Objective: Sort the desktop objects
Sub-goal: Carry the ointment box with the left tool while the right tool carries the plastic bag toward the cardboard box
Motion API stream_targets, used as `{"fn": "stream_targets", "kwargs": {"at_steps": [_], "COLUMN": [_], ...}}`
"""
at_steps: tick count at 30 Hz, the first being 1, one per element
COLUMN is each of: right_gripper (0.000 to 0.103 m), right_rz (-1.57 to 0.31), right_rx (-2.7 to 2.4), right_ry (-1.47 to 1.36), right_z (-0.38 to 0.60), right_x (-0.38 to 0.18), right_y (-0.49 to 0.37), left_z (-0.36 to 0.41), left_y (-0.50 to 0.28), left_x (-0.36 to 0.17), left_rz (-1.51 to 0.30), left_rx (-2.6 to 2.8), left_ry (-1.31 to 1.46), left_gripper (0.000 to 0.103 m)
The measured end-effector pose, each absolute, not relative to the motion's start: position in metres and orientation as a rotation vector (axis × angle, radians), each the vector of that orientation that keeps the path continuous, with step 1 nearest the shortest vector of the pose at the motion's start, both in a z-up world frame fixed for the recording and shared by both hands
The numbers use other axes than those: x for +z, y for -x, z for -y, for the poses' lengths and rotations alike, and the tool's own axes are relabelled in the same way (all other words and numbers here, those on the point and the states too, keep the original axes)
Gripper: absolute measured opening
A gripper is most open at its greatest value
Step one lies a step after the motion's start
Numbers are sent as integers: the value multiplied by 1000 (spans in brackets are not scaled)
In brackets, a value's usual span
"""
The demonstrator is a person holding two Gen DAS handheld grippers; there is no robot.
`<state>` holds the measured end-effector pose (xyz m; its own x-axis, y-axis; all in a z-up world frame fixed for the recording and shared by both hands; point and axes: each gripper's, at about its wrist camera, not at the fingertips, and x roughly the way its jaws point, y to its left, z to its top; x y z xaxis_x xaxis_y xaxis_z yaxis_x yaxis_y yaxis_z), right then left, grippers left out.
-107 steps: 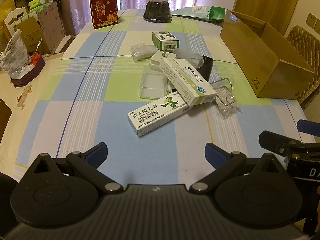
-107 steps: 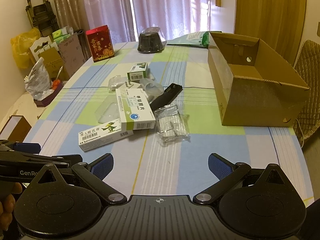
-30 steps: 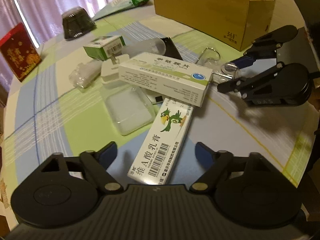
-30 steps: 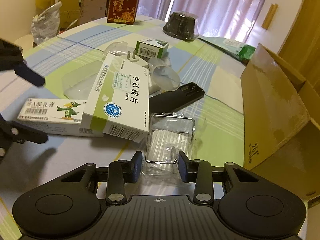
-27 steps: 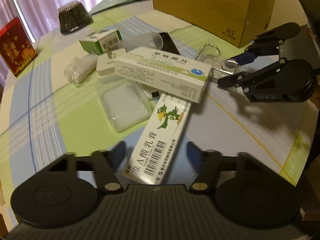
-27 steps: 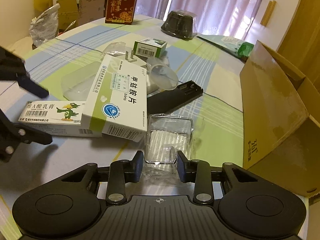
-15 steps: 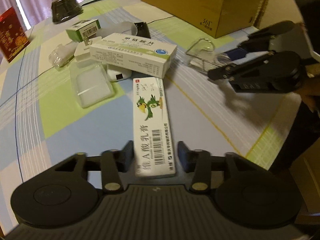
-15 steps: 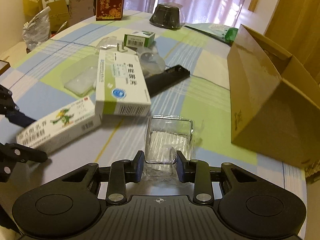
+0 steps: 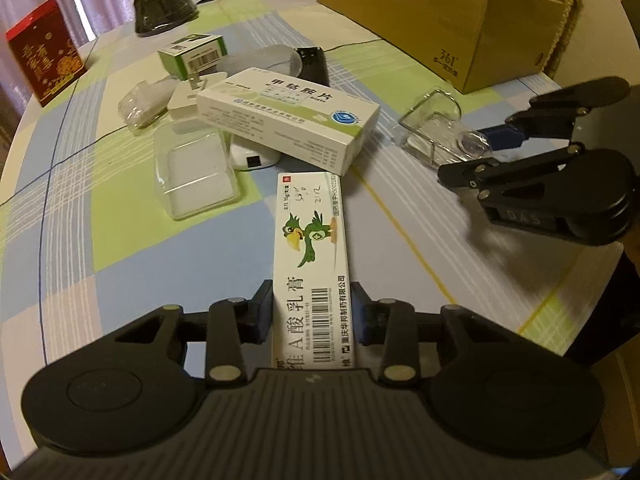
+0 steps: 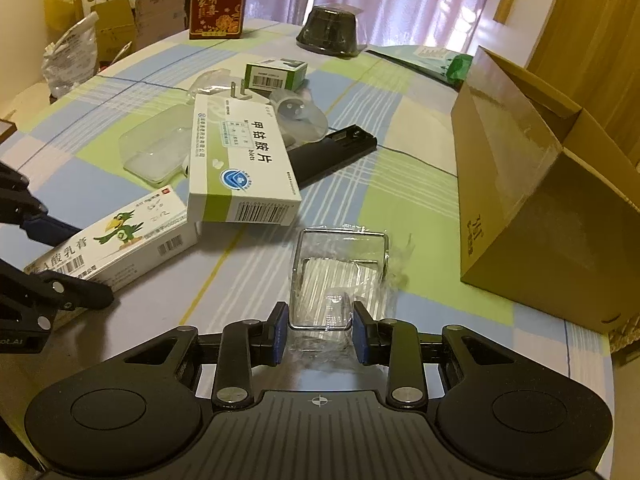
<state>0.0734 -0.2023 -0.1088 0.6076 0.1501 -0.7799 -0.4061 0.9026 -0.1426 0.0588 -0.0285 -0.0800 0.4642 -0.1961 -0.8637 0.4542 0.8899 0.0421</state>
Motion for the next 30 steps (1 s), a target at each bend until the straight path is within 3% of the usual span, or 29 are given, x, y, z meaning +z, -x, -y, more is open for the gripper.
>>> {"fn": "stream_targets", "kwargs": {"at_steps": [30], "right_gripper": [30], "right_rz": [-742], "right_rx": [268], "right_ry": [193], "right_z": [229], "right_x": [-20], "right_y": [-38], "left_z": [38], "left_y": [-23], "left_x": [9], "left_rz": [-881], "left_rx": [-392], "left_ry": [-232], "left_gripper": [33]}}
